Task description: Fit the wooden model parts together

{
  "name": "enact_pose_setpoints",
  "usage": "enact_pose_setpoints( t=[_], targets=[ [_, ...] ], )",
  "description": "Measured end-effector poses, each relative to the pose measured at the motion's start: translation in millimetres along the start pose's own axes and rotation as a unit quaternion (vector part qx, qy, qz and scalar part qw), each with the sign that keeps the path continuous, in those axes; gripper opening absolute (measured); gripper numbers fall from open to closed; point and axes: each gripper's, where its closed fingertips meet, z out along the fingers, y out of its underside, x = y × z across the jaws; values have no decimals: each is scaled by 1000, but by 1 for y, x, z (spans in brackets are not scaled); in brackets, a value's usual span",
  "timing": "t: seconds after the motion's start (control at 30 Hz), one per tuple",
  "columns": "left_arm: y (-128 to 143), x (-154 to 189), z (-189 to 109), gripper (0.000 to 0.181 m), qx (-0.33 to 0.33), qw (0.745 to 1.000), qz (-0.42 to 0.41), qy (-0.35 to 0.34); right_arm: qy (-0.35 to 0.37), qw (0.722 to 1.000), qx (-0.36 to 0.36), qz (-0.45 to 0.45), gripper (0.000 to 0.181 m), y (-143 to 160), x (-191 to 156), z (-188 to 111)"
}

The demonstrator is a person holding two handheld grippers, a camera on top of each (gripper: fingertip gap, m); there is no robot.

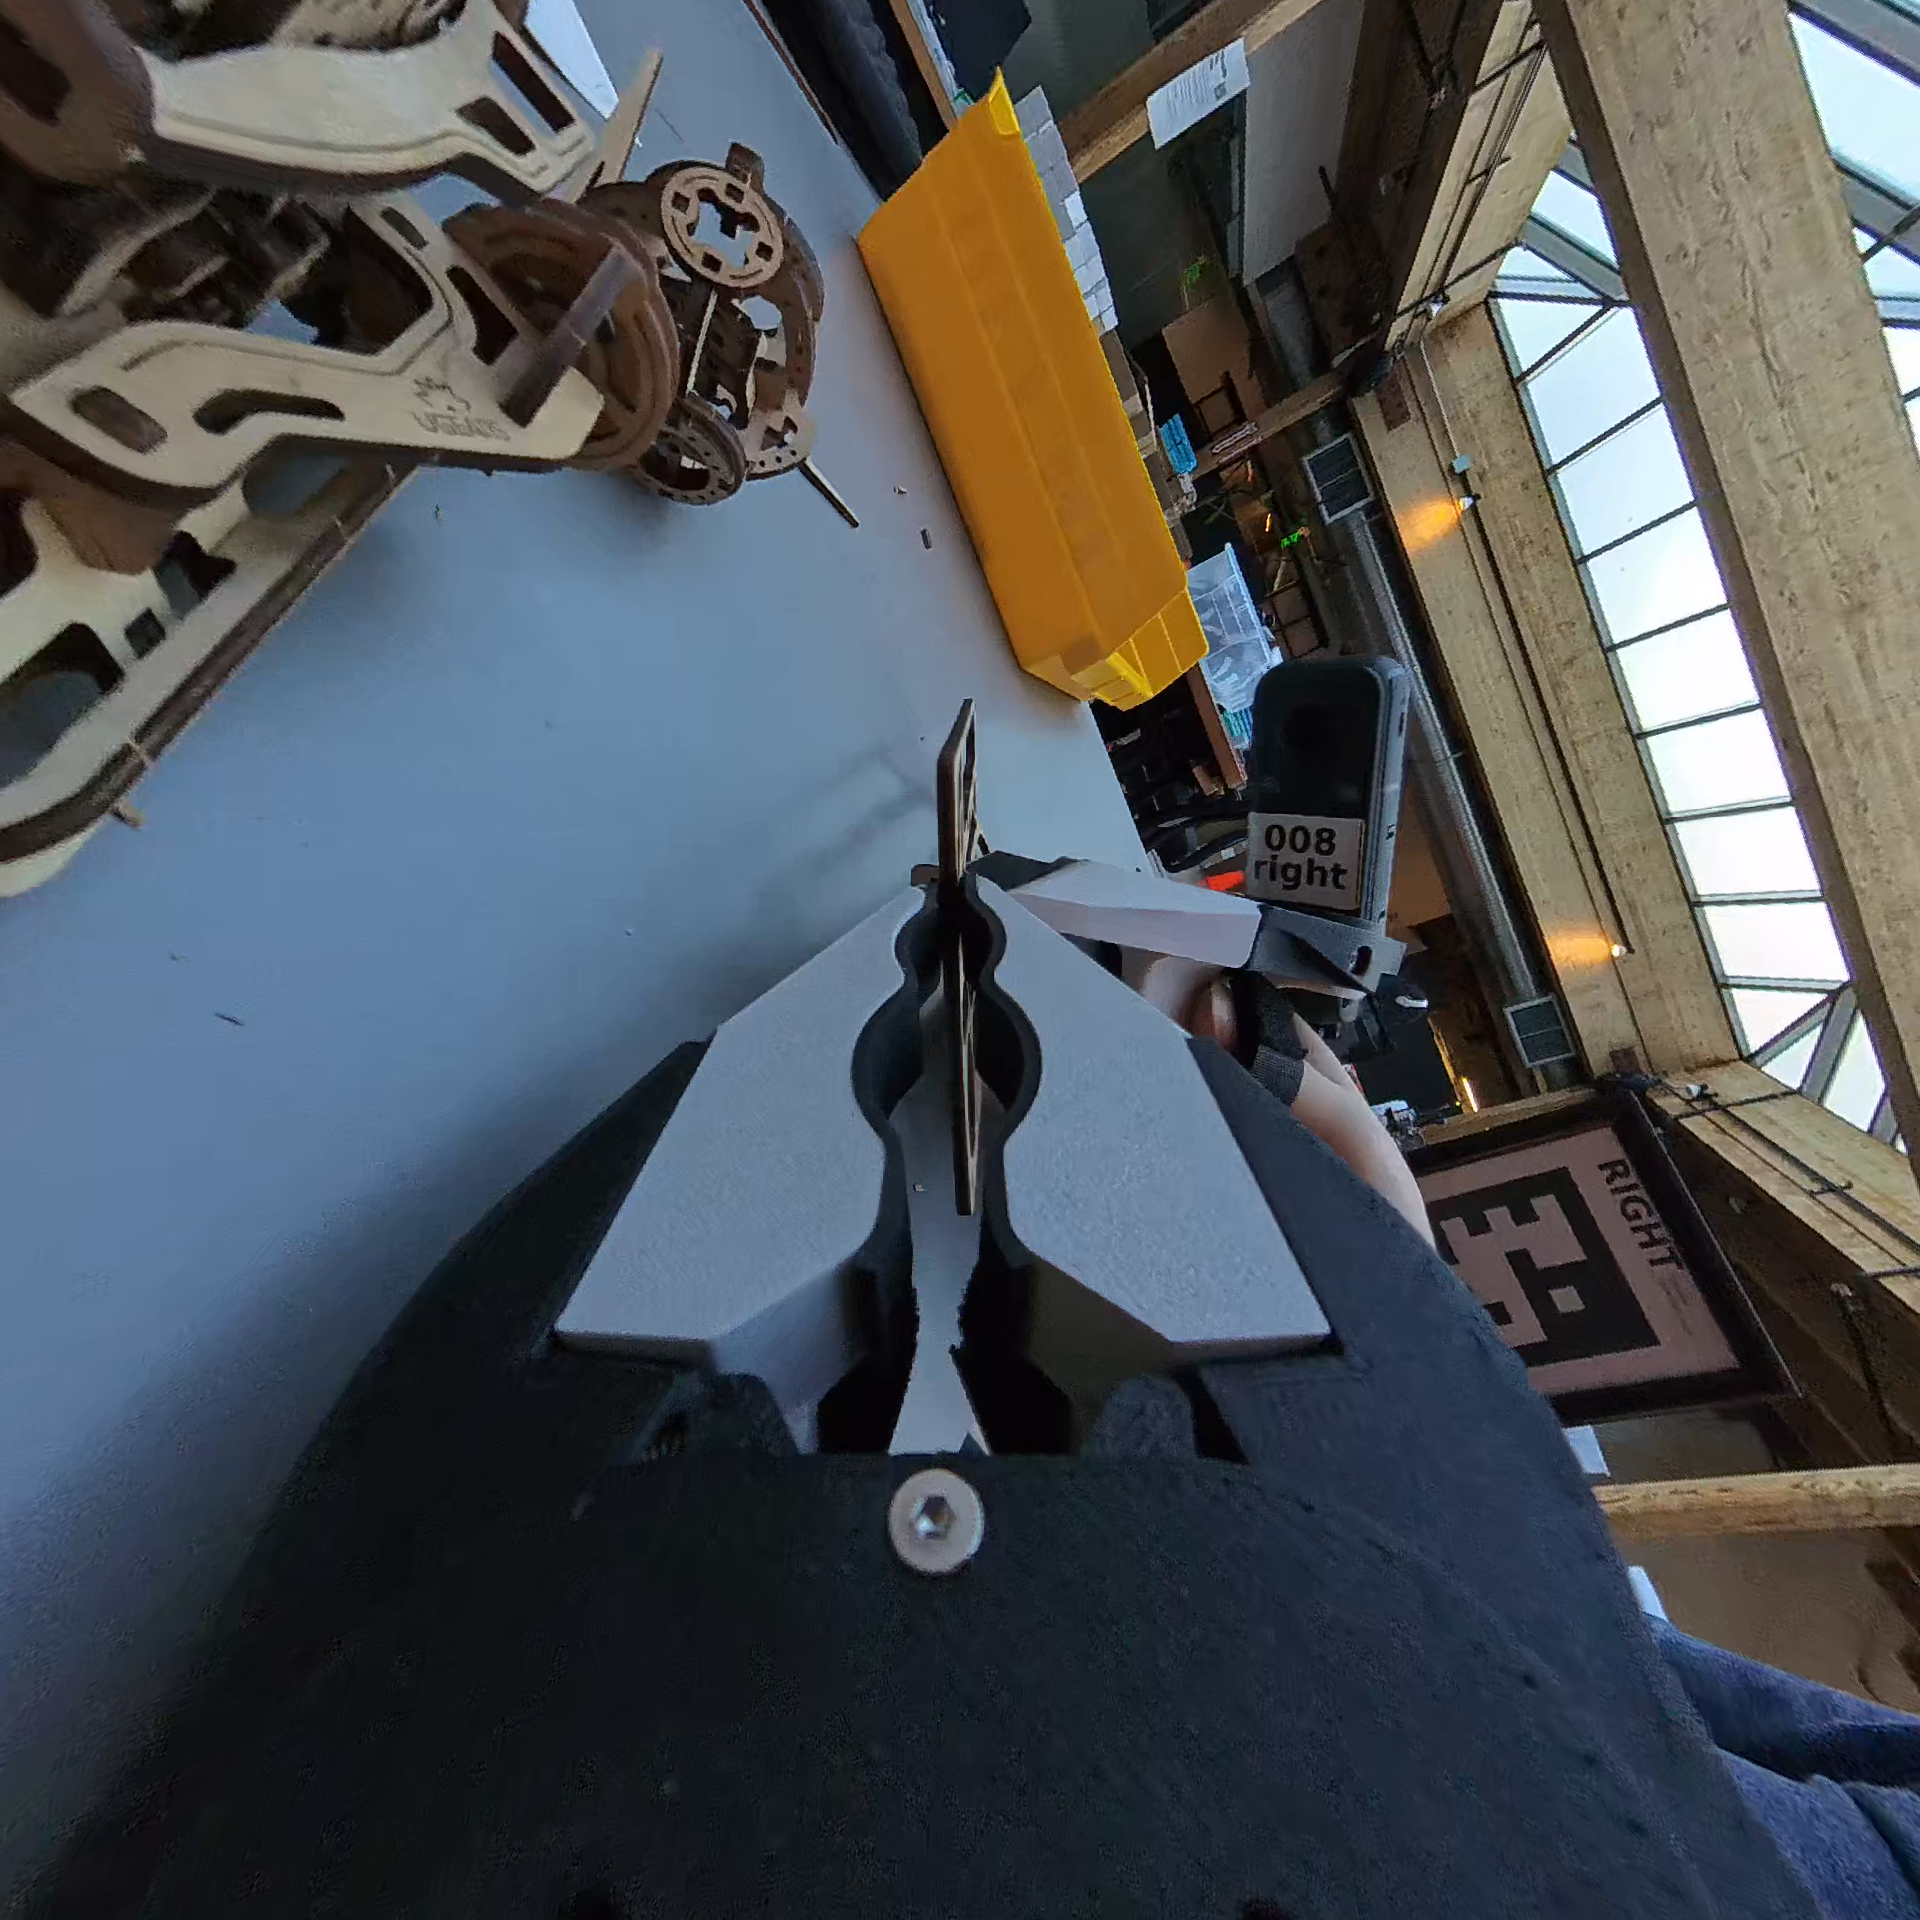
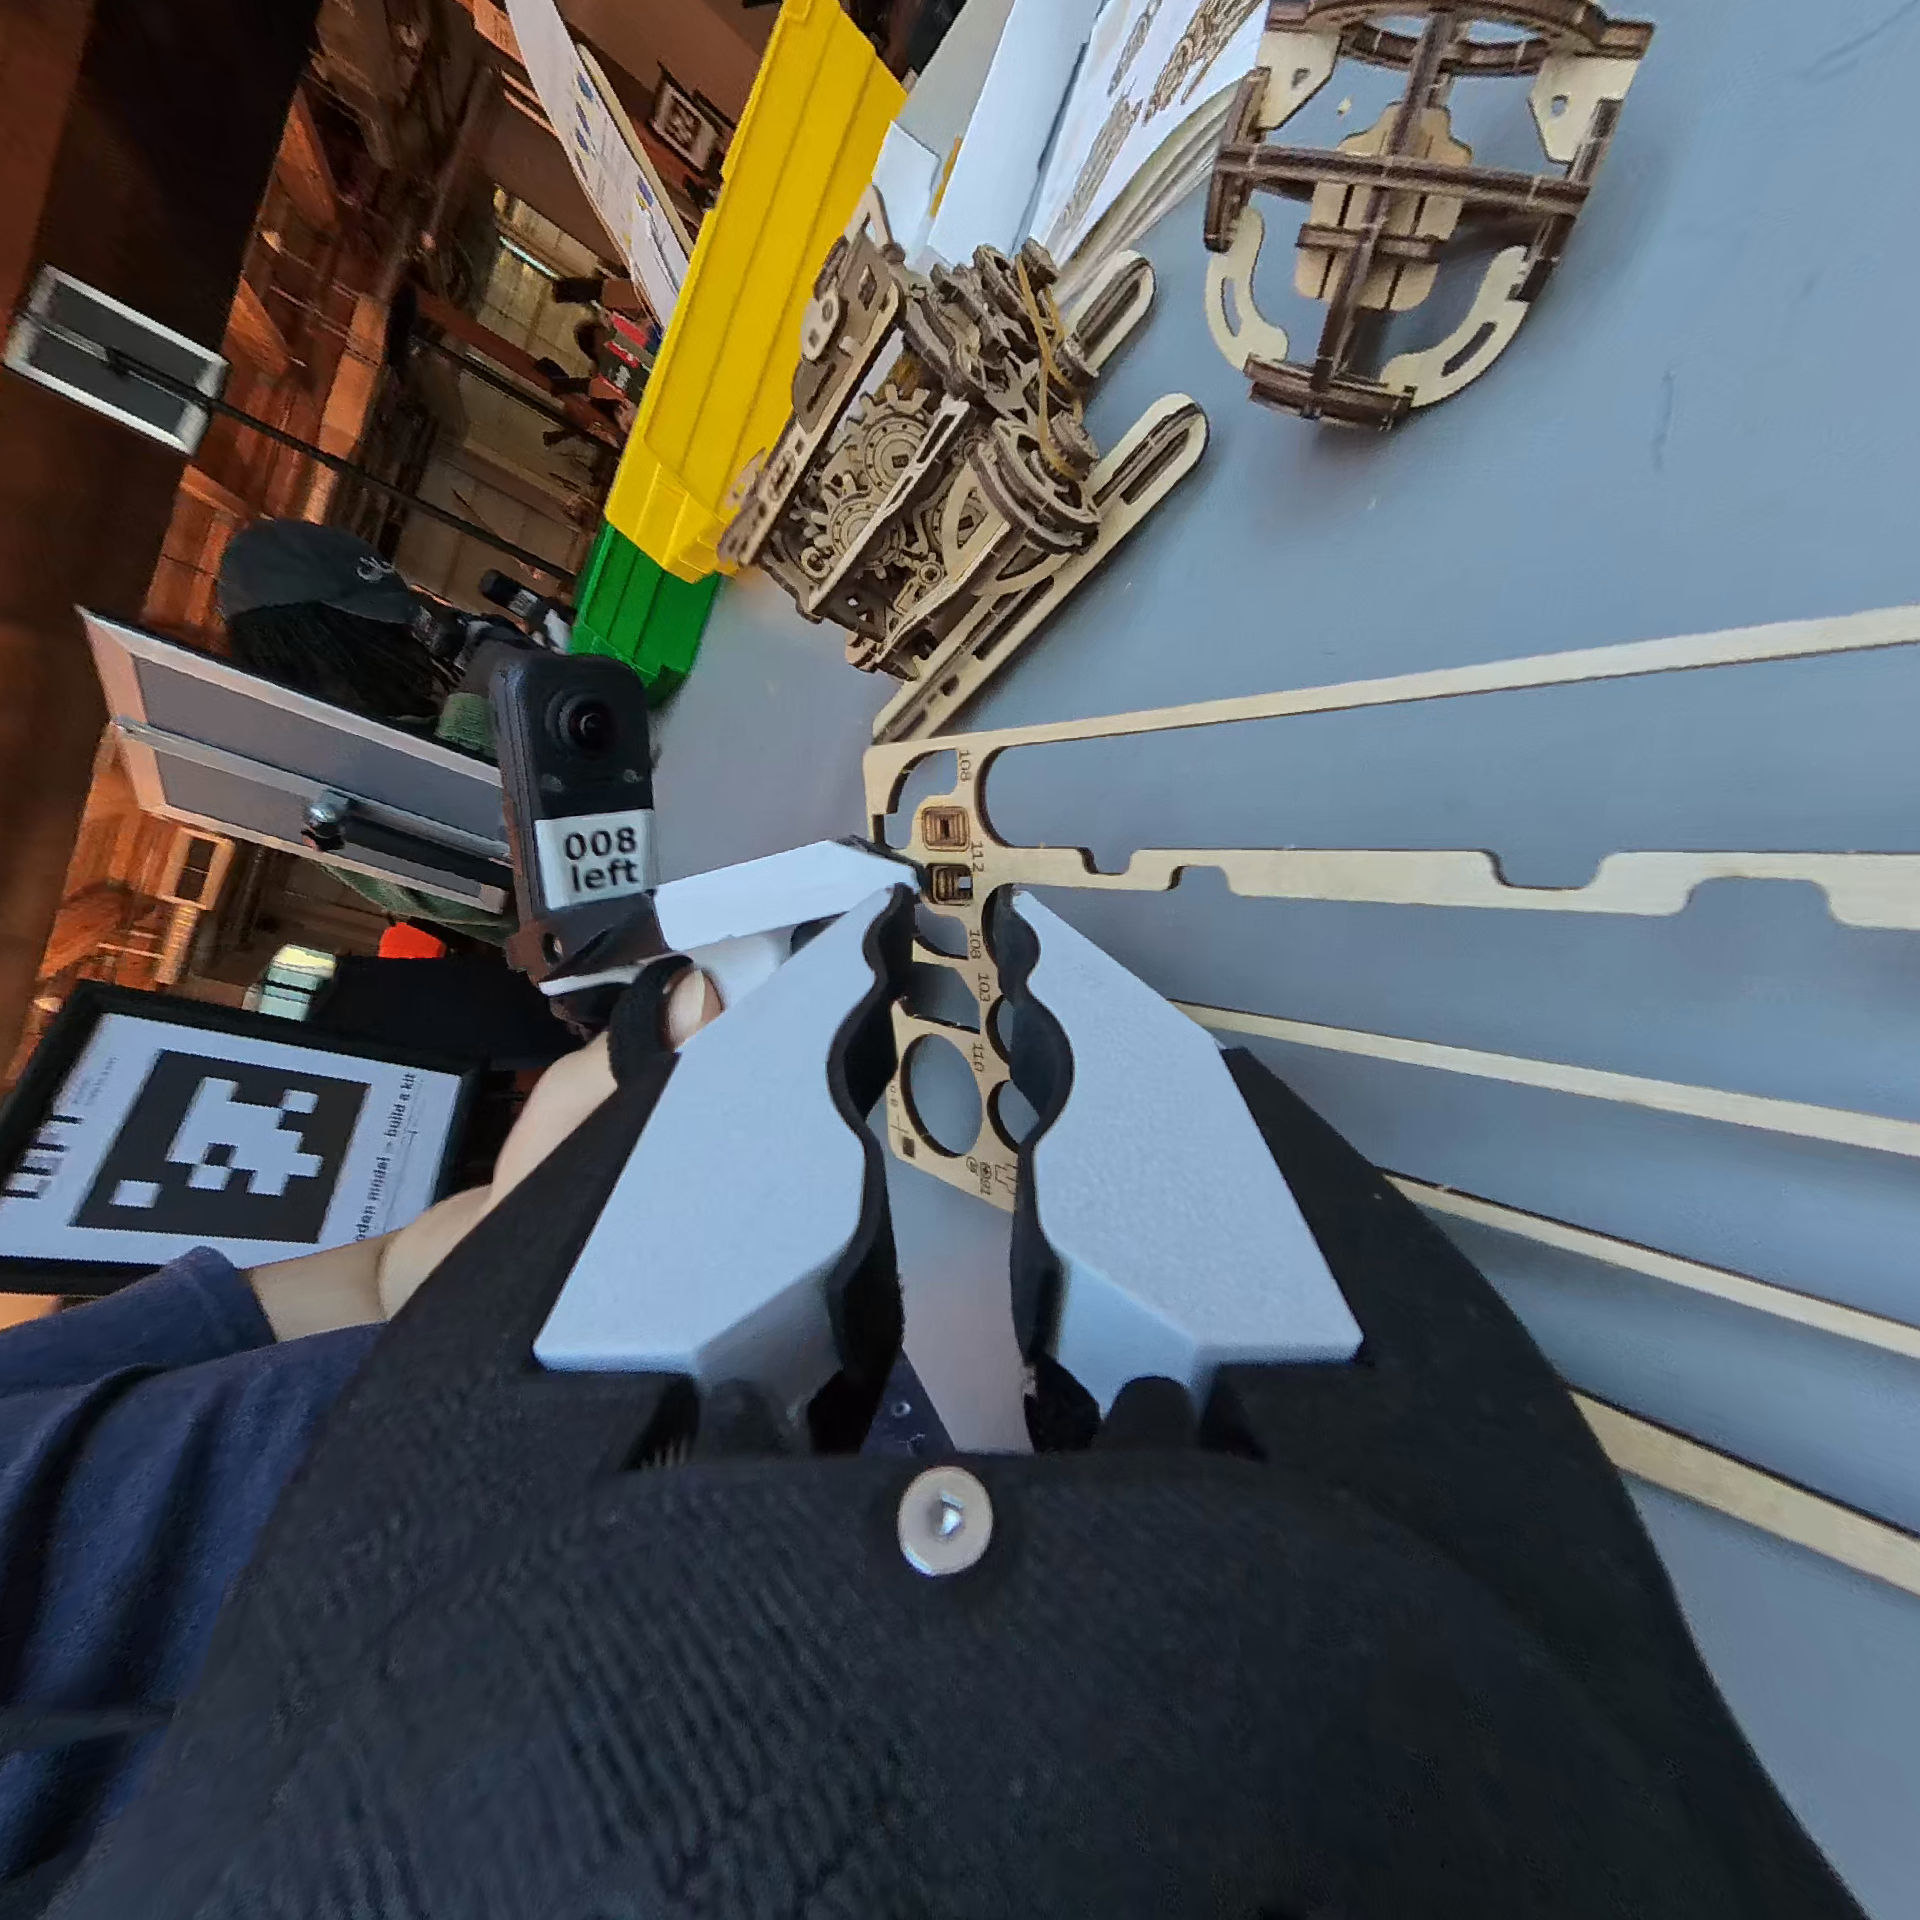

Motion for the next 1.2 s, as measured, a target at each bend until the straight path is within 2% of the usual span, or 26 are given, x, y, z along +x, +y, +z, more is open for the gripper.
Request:
enact_pose_setpoints(
  t=[0.1, 0.37, 0.43, 0.53, 0.63, 0.7, 1.2],
  targets=[
    [-1, 0, -1, 0, 5, 1000, 2, 1, -13, 1000, 5, 28, 8, -2, 1, 1],
    [-3, -2, -2, 0, 10, 1000, -2, -5, 0, 1000, 8, 26, 8, -2, 3, 4],
    [-2, -2, -2, 0, 9, 1000, -1, -8, 10, 1000, 9, 19, 3, -2, 6, 4],
    [-3, -2, -3, 0, 12, 1000, 5, -11, 20, 1000, 13, 6, 4, -2, 6, 5],
    [-3, -2, -3, 0, 11, 1000, -10, -2, -1, 1000, 15, 26, 10, -2, 2, 5],
    [-3, -2, -3, 0, 12, 1000, -6, -6, 8, 1000, 16, 21, 6, -2, 4, 5],
    [-3, -4, -3, 0, 14, 1000, 6, -20, 47, 999, 17, -21, 11, -1, 5, 7]
  ],
)
